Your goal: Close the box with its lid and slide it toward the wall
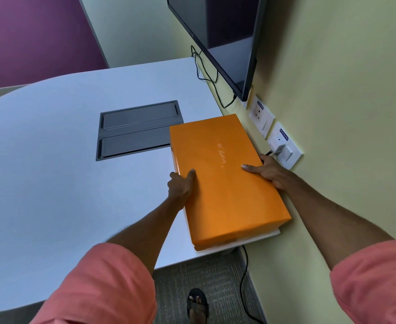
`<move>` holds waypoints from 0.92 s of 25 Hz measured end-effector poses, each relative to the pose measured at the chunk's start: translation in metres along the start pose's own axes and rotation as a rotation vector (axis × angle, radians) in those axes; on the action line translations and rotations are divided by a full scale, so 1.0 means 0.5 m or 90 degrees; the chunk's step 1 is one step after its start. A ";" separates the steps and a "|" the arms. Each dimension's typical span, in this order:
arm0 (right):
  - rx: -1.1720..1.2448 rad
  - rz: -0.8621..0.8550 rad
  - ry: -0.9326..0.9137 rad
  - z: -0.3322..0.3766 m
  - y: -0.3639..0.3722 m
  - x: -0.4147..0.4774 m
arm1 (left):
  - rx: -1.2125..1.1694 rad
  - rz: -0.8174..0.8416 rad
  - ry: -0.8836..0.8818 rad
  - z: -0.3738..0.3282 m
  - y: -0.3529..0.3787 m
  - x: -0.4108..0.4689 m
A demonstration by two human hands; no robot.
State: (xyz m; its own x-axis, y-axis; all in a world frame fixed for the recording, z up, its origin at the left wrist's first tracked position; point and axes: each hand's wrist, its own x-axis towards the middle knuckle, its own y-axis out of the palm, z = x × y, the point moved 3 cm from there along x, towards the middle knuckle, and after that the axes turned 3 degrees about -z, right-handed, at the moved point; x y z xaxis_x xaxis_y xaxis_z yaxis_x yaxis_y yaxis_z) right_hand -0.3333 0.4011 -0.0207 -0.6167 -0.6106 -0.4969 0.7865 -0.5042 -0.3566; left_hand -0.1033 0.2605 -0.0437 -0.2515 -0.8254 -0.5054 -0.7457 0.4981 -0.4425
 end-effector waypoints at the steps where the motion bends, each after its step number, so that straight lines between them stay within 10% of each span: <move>1: 0.001 -0.002 -0.003 -0.001 0.000 0.000 | 0.006 0.003 0.003 0.002 0.000 0.001; 14: -0.360 -0.214 -0.225 0.056 0.066 -0.027 | 0.107 0.055 0.028 -0.021 -0.022 -0.008; 23: -0.516 -0.250 -0.398 0.185 0.212 -0.068 | 0.439 -0.123 0.337 -0.058 -0.172 0.014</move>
